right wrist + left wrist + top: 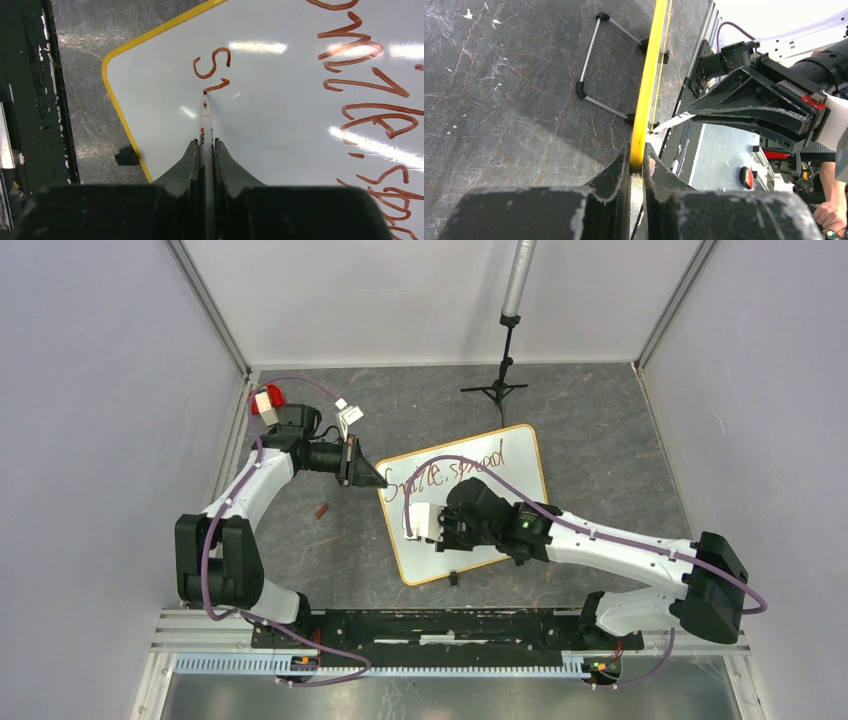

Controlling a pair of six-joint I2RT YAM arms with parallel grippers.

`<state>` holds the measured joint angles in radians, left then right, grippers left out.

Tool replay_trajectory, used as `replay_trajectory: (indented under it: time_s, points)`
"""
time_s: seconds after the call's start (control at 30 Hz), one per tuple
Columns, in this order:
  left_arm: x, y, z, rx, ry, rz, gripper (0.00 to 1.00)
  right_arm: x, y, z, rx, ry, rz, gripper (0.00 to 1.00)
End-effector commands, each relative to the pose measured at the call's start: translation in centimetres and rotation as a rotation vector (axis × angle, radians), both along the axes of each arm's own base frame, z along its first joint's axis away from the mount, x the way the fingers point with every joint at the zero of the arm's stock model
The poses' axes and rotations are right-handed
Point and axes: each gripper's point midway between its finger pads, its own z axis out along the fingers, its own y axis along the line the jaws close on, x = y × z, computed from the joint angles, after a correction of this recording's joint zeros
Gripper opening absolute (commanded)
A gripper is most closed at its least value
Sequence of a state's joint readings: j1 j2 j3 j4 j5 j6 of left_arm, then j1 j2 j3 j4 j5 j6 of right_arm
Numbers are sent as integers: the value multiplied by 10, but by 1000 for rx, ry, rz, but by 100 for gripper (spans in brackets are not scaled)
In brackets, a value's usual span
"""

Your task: Write a sentence on the whiteboard

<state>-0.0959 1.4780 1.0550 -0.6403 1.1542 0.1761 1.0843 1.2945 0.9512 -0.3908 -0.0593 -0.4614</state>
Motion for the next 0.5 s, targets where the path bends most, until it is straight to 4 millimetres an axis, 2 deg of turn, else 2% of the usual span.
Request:
replay_trajectory:
  time_s: [0.0, 0.27, 0.47]
  points:
    - [10, 1, 0, 33, -64, 14, 2, 17, -10, 19, -9, -79, -54, 0]
    - [9, 1, 2, 34, -70, 16, 3, 32, -6, 37, 35, -114, -102, 0]
    - [7, 2, 4, 37, -77, 20, 2, 34, -4, 39, 46, -104, -108, 0]
